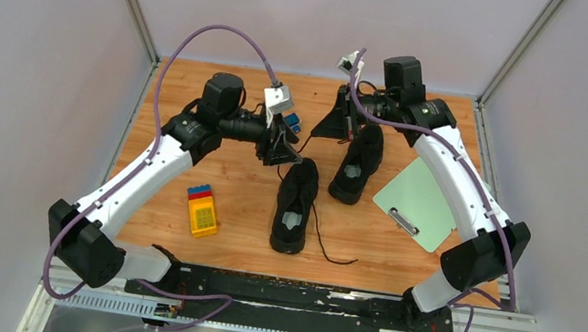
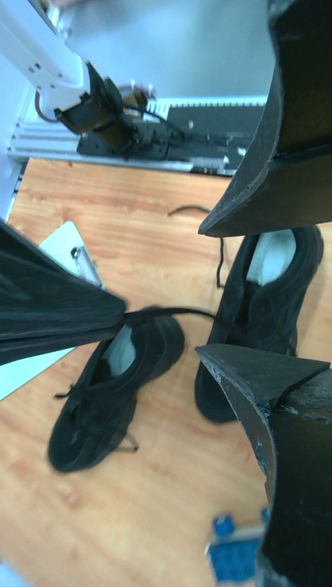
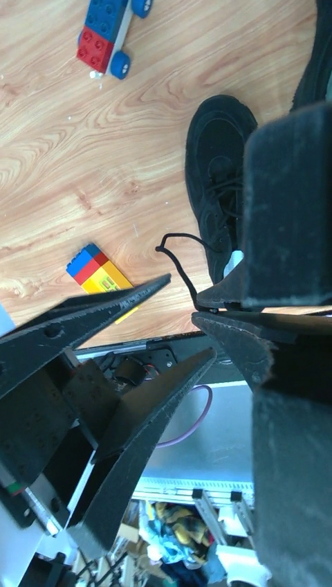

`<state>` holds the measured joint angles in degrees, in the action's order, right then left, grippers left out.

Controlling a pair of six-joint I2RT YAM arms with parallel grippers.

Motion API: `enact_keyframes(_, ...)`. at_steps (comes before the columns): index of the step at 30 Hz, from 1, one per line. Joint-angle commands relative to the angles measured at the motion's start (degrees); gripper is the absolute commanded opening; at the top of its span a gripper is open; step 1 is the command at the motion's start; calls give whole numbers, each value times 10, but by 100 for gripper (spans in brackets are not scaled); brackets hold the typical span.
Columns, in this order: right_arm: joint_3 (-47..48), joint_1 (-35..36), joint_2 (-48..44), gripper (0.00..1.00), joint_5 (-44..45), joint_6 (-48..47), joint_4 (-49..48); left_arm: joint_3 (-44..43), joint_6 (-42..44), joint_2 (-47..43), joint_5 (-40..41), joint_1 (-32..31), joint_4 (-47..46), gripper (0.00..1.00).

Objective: Tie the shoes
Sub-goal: Wrap the shoelace around the shoelace.

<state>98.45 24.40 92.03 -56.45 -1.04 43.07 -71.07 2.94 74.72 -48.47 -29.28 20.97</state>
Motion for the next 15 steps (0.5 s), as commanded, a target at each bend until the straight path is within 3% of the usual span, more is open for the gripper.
enact_keyframes(1, 45, 24, -22, 0, 5, -53, 10, -59, 178, 8, 12, -1, 78, 66)
enact_keyframes(4, 68, 25, -17, 0, -1, -52, 10, -76, 192, 12, 12, -1, 85, 64)
enact_keyframes(15, 64, 28, -19, 0, -2, -56, 10, -68, 169, 14, -8, -1, 62, 33)
